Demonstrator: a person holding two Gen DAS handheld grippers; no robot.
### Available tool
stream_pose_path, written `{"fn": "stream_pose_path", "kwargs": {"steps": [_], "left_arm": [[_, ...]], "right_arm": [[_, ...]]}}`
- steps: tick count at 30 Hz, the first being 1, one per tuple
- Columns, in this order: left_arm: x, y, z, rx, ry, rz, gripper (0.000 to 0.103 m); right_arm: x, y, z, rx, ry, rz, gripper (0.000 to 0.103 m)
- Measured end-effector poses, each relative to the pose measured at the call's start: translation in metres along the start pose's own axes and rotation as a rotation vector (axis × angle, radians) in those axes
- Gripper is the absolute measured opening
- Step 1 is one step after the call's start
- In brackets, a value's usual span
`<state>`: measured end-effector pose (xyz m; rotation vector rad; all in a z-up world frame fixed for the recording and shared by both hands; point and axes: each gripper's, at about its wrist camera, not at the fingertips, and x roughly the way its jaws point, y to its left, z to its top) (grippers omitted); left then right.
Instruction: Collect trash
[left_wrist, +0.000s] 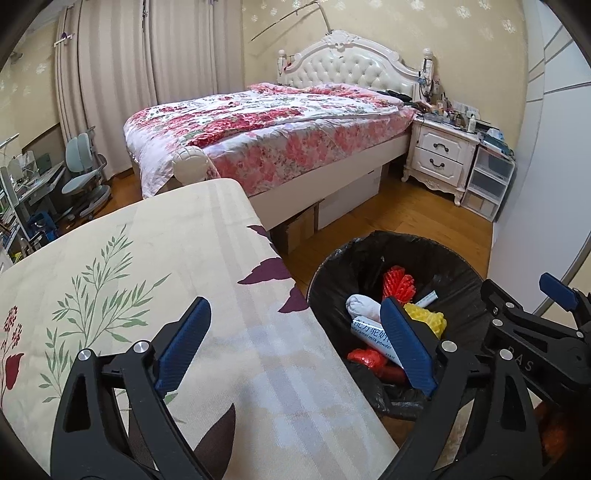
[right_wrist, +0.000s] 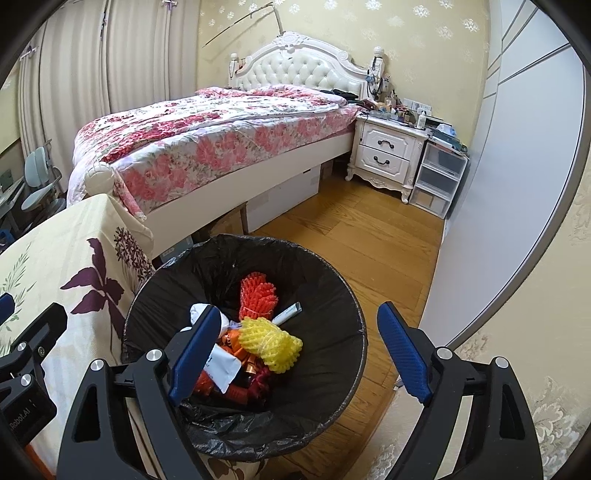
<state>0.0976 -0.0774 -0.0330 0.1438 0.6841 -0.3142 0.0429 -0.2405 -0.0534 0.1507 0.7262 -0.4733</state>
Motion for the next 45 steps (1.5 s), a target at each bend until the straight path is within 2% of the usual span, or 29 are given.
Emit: {"fn": "stream_pose_path", "kwargs": {"steps": [23,35,45], "left_arm": [[-0.077,0.034,-0.029,-0.059,-0.077,0.048,0.091],[-0.104,0.043,-0.04,-0.074,-0.109,0.069,0.091],[-0.108,0.045,-0.042,-0.076,-0.114,0.072,0.091]], "right_arm": [[-0.077,0.013,-0.019,-0.043,-0.096,0.072,0.084],[-0.097,0.016,-0.028,-0.063,-0.122,0.09,0.084],[-0.099,0.02,-0.031,-0.071,-0.122,0.093,0.084]]}}
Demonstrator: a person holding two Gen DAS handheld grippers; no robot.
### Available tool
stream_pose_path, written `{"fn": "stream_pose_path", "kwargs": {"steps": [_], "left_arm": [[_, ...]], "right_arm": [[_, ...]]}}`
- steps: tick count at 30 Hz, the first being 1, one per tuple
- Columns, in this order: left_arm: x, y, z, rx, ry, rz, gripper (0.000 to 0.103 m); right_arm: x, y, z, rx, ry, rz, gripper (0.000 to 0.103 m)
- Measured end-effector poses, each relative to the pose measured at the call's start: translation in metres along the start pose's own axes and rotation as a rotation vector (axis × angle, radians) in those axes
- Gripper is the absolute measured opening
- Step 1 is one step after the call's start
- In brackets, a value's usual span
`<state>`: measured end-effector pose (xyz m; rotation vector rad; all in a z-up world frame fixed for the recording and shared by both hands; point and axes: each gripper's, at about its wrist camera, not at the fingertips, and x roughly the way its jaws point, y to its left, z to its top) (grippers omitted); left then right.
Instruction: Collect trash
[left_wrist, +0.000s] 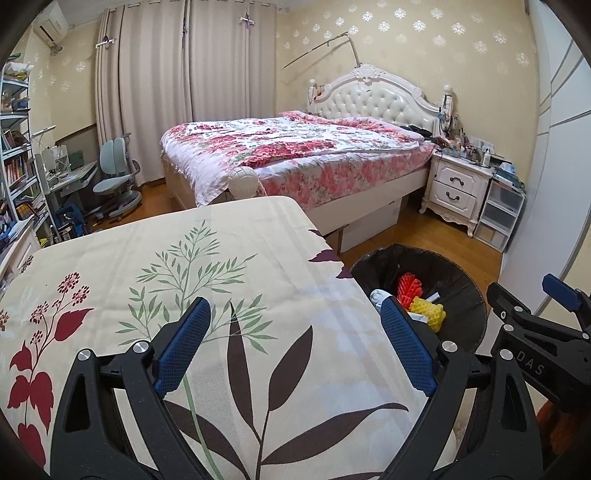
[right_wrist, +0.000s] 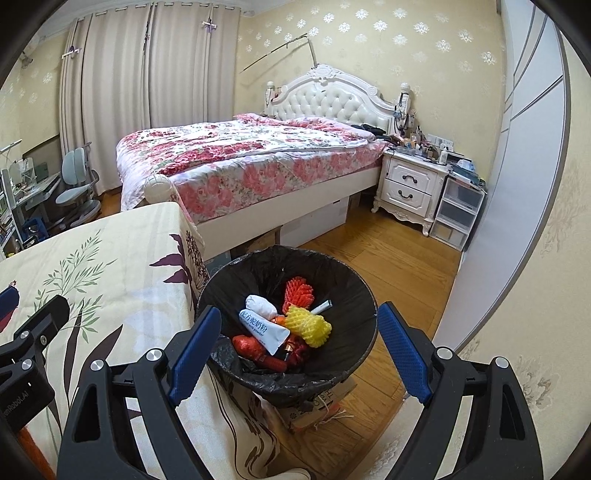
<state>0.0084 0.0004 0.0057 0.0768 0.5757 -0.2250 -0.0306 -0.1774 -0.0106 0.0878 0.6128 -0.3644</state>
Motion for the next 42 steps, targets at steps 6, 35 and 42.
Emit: {"fn": "stream_pose_path", "kwargs": {"steps": [6,35,42], "left_arm": [[0.0001,0.0004,-0.0001,-0.002,0.0,-0.001,0.091],[-0.0002,0.0046,-0.0029,-0.006,0.002,0.002,0.091],[-0.0001,0.0048,-0.003,-0.005,0.003,0.003,0.091]], "right_arm": [[-0.0016,0.0012,-0.0007,0.0,-0.004,-0.002,0.084],[-0.0027,0.002,-0.0007,0.0,-0.005,-0.003,0.084],[-0.0028,0.0026,-0.0009,-0.001,-0.006,-0.003,0.084]]}}
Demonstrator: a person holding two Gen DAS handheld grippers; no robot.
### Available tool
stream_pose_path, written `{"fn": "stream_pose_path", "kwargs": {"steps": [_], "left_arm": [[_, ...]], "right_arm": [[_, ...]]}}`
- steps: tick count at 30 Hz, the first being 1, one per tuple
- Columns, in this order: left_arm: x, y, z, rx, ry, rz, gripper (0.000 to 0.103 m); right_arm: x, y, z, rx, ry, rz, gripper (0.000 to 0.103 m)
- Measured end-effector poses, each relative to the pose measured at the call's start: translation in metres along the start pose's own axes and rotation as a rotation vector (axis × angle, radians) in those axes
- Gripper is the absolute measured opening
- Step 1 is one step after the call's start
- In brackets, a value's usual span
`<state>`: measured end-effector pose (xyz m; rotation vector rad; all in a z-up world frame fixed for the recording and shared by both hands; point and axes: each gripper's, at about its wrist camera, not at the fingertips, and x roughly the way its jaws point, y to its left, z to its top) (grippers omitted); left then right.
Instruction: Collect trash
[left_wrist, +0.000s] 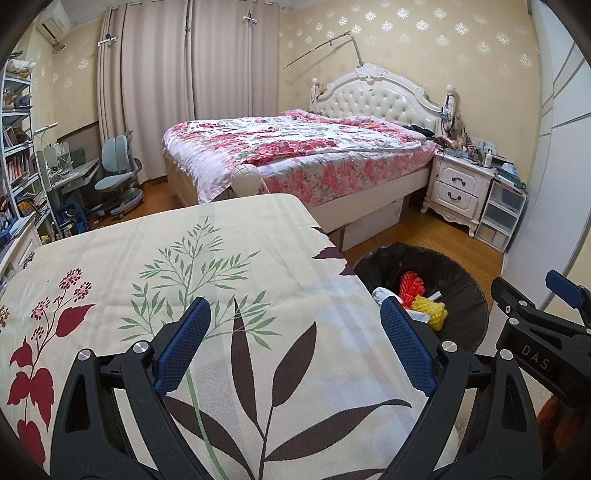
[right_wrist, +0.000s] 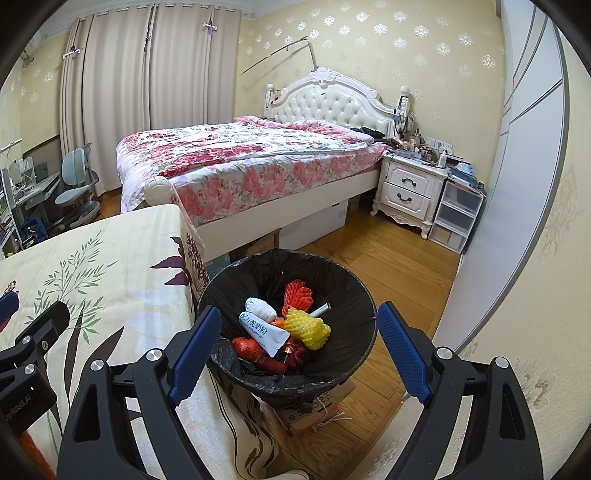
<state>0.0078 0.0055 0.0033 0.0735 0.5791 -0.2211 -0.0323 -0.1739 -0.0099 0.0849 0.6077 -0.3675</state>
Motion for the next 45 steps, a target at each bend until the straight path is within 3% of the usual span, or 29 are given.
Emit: {"fn": "stream_pose_path", "kwargs": {"steps": [45], "left_arm": [[-0.0006,-0.0032,-0.0005,0.009,-0.012,0.017,0.091]], "right_arm": [[0.0002,0.0014,-0.0015,-0.002,0.0,0.0,0.084]]}}
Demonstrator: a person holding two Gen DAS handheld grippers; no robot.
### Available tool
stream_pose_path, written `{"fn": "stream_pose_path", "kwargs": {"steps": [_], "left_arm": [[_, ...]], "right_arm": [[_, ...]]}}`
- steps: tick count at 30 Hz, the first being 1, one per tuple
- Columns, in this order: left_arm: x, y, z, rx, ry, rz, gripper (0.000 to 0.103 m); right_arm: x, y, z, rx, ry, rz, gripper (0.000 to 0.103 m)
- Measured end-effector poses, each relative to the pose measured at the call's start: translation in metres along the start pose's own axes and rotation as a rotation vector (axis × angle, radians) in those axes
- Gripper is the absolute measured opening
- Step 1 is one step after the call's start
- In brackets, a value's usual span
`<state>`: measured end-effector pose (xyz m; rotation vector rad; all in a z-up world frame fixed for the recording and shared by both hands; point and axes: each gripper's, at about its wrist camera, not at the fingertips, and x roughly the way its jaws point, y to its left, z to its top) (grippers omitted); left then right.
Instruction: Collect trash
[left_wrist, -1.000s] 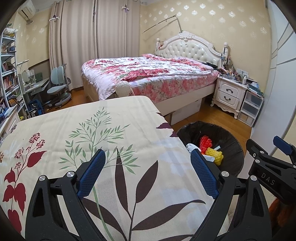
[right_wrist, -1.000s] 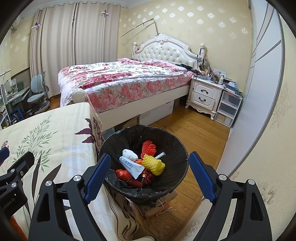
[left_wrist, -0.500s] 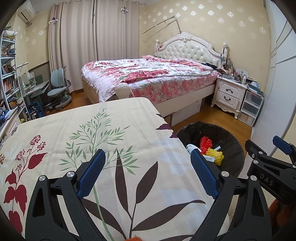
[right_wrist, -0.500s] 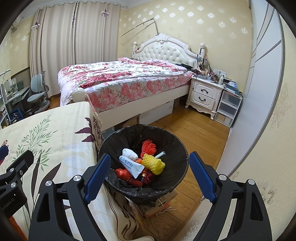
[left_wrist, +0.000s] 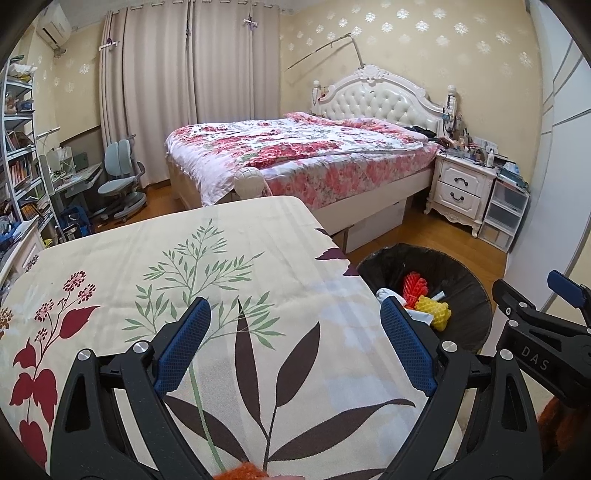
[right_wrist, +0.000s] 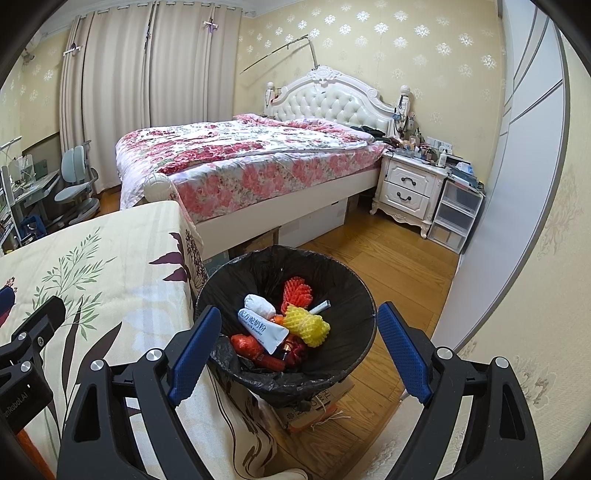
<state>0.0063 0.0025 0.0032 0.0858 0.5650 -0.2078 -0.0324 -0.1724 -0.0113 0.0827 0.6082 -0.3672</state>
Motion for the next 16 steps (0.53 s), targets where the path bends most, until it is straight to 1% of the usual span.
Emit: {"fn": "stream_pose_path", "kwargs": {"steps": [4,9,12,16], "left_arm": [[-0.002,-0.002,0.0,0.012,-0.017,0.001,0.091],[-0.001,-0.003,0.0,0.012,-0.013,0.008,0.091],[0.001,0.003,0.0,-0.004,-0.001,0.014,0.091],[0.005,0.016,-0.001,-0.019,0.016,0.044,0.091]], "right_arm": [[0.0,0.0,0.0,0.0,0.0,-0.001,0.084],[-0.001,-0.001,0.001,-0.001,0.0,0.001,0.084],[-0.002,0.0,0.0,-0.003,0.0,0.005,0.084],[-0.002,0.005,-0.002,-0.018,0.003,0.021,0.084]]}}
